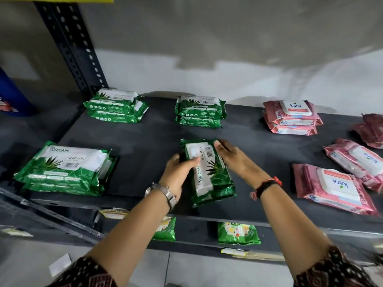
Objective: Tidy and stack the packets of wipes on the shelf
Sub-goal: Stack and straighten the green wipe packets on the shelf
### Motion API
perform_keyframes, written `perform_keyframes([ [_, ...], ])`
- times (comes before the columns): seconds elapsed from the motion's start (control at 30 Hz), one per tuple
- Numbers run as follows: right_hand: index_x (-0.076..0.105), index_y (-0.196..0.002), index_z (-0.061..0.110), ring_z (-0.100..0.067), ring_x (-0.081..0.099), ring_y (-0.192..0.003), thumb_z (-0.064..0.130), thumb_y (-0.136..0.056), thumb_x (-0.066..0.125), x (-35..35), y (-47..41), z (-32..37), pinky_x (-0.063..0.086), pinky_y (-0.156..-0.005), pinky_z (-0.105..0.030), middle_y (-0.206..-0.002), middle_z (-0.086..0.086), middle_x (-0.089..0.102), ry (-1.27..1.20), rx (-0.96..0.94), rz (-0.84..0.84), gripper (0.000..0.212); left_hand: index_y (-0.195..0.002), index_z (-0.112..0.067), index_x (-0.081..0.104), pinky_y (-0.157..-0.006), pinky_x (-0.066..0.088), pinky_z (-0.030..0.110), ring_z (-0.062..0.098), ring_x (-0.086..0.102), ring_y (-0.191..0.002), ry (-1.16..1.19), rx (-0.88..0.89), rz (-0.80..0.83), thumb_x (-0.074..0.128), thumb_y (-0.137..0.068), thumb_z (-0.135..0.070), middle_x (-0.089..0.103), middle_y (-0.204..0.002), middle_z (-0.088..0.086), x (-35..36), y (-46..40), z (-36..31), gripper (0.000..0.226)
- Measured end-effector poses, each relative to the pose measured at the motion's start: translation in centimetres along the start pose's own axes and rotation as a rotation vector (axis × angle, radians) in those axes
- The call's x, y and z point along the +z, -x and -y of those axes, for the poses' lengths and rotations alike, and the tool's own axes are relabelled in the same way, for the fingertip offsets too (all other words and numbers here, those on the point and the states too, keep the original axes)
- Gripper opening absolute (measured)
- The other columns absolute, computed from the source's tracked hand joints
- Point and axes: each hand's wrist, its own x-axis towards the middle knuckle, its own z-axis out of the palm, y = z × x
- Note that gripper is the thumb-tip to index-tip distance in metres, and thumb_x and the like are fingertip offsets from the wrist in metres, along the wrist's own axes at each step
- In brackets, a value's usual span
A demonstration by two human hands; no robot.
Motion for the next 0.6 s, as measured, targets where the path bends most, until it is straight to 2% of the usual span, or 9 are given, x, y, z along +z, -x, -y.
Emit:
perform_keyframes([
  [0.07, 0.051, -0.115, 0.008, -0.03, 0.055, -0.112, 0.049, -0.089, 0.039, 0.4, 0.8, -1.0, 0.041, -0.102, -0.046, -0.121, -0.017, 0.061, -0.064, 0.055, -0.14, 0.05, -0.107, -0.006, 0.058, -0.059, 0.048, 0.02, 0.011, 0.062, -0.066, -0.093, 0.023, 0.11, 0.062, -0.08, -0.014, 0.064, -0.087, 0.009, -0.5, -0.9, -1.0, 0.028],
  [0.1, 0.05, -0.113, 0.008, -0.03, 0.054, -0.11, 0.05, -0.087, 0.042, 0.4, 1.1, -1.3, 0.042, -0.1, -0.046, -0.12, -0.017, 0.059, -0.088, 0.082, -0.19, 0.05, -0.111, -0.008, 0.056, -0.058, 0.046, 0.018, 0.011, 0.059, -0.066, -0.155, 0.045, 0.118, 0.063, -0.08, -0.018, 0.063, -0.087, 0.007, -0.6, -1.1, -1.4, 0.033],
  [0.2, 0.035, -0.133, 0.015, -0.027, 0.041, -0.127, 0.05, -0.086, 0.045, -0.4, 1.2, -0.9, 0.033, -0.108, -0.039, -0.139, -0.014, 0.041, -0.048, 0.054, -0.285, 0.059, -0.113, -0.012, 0.053, -0.073, 0.043, 0.023, 0.02, 0.056, -0.092, -0.361, 0.098, 0.074, 0.059, -0.08, -0.035, 0.059, -0.098, 0.004, -1.0, -0.5, -1.9, 0.041],
  [0.27, 0.028, -0.139, 0.019, -0.026, 0.036, -0.133, 0.049, -0.087, 0.043, -1.3, 0.6, 0.1, 0.03, -0.109, -0.039, -0.146, -0.012, 0.036, -0.006, -0.025, -0.223, 0.062, -0.124, -0.015, 0.044, -0.088, 0.04, 0.027, 0.023, 0.046, -0.117, -0.503, 0.07, 0.135, 0.054, -0.081, -0.045, 0.053, -0.12, 0.003, -1.4, 0.6, -1.4, 0.054],
  [0.33, 0.039, -0.134, 0.019, -0.027, 0.045, -0.127, 0.047, -0.088, 0.043, -1.8, 0.0, 1.0, 0.035, -0.105, -0.036, -0.139, -0.012, 0.047, 0.069, -0.031, -0.087, 0.054, -0.139, -0.012, 0.021, -0.105, 0.026, 0.035, 0.024, 0.025, -0.134, -0.611, 0.005, 0.157, 0.053, -0.08, -0.047, 0.028, -0.147, 0.007, -1.8, 1.2, -0.6, 0.075],
  [0.4, 0.056, -0.116, 0.013, -0.029, 0.059, -0.108, 0.046, -0.089, 0.042, -1.7, 0.0, 1.1, 0.044, -0.092, -0.036, -0.121, -0.016, 0.062, 0.15, -0.008, -0.02, 0.045, -0.14, -0.011, 0.015, -0.108, 0.021, 0.037, 0.023, 0.02, -0.136, -0.66, -0.013, 0.159, 0.055, -0.08, -0.047, 0.018, -0.151, 0.008, -2.1, 1.1, -0.8, 0.081],
  [0.47, 0.061, -0.097, 0.006, -0.028, 0.06, -0.081, 0.048, -0.089, 0.041, -1.5, 0.6, 0.8, 0.044, -0.07, -0.035, -0.102, -0.024, 0.067, 0.154, -0.005, -0.1, 0.047, -0.138, -0.012, 0.023, -0.107, 0.025, 0.036, 0.023, 0.028, -0.133, -0.689, -0.006, 0.191, 0.06, -0.077, -0.047, 0.026, -0.149, 0.008, -2.2, 0.3, -1.8, 0.08],
  [0.5, 0.059, -0.091, 0.004, -0.028, 0.058, -0.076, 0.05, -0.088, 0.04, -1.3, 1.1, 0.5, 0.041, -0.066, -0.034, -0.096, -0.026, 0.067, 0.161, 0.01, -0.163, 0.05, -0.136, -0.012, 0.03, -0.106, 0.028, 0.036, 0.024, 0.035, -0.129, -0.708, 0.019, 0.198, 0.063, -0.073, -0.048, 0.033, -0.145, 0.008, -2.3, -0.3, -2.3, 0.079],
  [0.6, 0.054, -0.083, 0.01, -0.031, 0.059, -0.089, 0.056, -0.086, 0.038, -0.8, 2.6, -0.9, 0.042, -0.074, -0.038, -0.093, -0.016, 0.063, 0.188, 0.115, -0.25, 0.049, -0.128, -0.011, 0.042, -0.1, 0.035, 0.032, 0.026, 0.046, -0.121, -0.8, 0.204, 0.003, 0.064, -0.076, -0.042, 0.047, -0.136, 0.011, -2.5, -1.6, -3.0, 0.065],
])
